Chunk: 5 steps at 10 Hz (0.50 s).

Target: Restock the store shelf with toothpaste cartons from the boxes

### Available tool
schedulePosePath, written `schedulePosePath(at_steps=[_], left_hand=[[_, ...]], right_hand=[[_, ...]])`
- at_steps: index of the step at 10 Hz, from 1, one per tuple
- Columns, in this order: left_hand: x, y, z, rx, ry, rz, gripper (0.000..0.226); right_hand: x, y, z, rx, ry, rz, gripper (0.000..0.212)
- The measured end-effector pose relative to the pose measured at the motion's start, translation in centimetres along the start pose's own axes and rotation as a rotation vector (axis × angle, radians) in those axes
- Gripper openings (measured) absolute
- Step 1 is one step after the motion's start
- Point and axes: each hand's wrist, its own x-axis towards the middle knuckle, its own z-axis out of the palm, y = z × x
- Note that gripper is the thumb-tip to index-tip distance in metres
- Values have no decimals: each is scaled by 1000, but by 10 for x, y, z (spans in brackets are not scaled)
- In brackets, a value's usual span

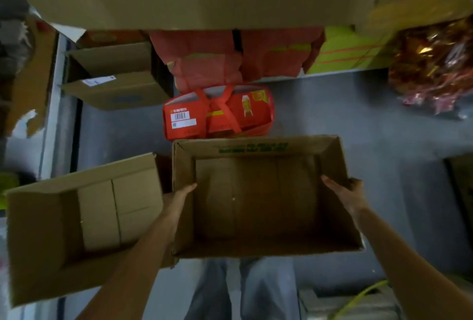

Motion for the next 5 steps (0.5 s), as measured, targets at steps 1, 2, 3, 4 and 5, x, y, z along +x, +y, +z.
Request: schedulePosePath(at_steps=[1, 2, 3, 4, 5], left_hand=[[34, -12, -5, 20, 41, -2, 111], [41, -21, -6, 33, 88, 9, 109], [37, -30, -2, 75, 212, 95, 74], [26, -42, -1, 213, 312, 215, 58], [2, -49, 2, 399, 267, 365, 62]], right_hand=[[25, -1, 20, 12, -2, -38, 85], [38, -7, 31, 26, -4, -56, 84], [40, -3, 38, -11, -10, -71, 87], [30, 6, 44, -168, 23, -99, 93], [-2, 10, 48, -340, 46, -178, 94]])
